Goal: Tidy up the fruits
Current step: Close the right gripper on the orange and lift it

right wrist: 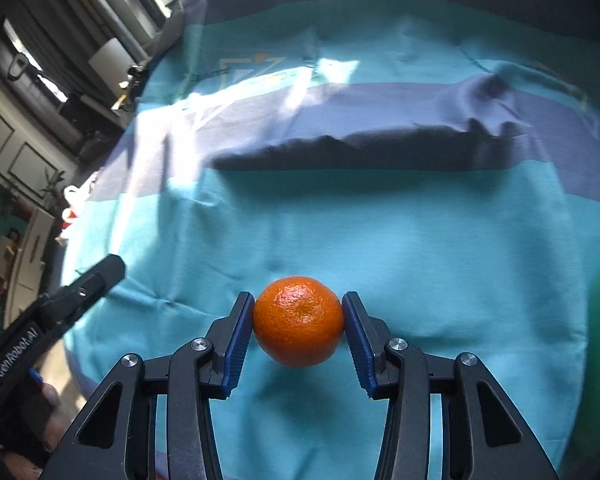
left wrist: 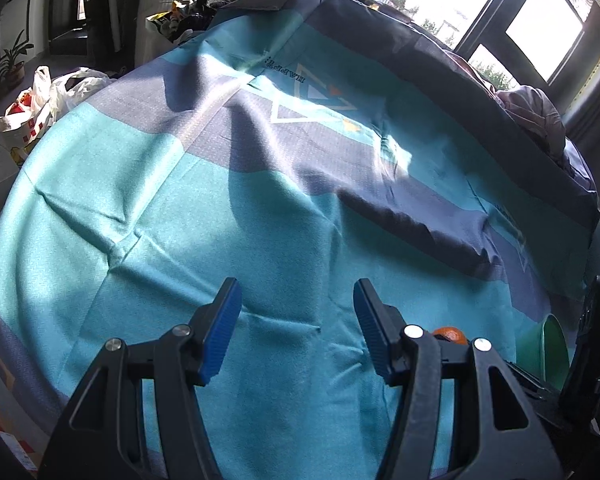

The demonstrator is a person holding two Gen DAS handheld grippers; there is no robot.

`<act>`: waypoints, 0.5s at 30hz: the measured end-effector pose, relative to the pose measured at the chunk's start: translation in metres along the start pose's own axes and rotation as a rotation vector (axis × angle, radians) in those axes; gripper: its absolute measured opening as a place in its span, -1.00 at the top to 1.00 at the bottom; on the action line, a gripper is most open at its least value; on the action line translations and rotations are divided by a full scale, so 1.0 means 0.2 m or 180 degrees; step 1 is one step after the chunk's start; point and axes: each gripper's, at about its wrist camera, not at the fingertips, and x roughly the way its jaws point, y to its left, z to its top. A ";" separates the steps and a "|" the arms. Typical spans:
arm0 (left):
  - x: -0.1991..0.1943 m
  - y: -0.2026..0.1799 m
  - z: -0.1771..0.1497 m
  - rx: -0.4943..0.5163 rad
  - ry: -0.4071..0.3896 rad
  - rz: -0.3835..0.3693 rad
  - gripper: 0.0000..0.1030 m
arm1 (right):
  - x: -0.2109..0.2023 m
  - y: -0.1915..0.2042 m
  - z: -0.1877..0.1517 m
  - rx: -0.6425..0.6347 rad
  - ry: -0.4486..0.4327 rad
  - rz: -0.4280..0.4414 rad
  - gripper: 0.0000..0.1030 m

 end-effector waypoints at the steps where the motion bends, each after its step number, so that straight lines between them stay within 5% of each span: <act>1: 0.01 -0.03 -0.01 0.0041 0.0013 0.0005 -0.13 | -0.01 -0.03 -0.01 -0.0045 0.0005 -0.0164 0.09; 5: 0.04 -0.14 -0.06 0.0308 0.0070 -0.0007 -0.13 | 0.03 -0.12 -0.06 -0.0098 0.0202 -0.0288 0.08; 15: 0.09 -0.20 -0.10 0.0391 0.0195 0.0008 -0.13 | -0.02 -0.09 -0.07 -0.0330 0.0047 -0.0358 0.08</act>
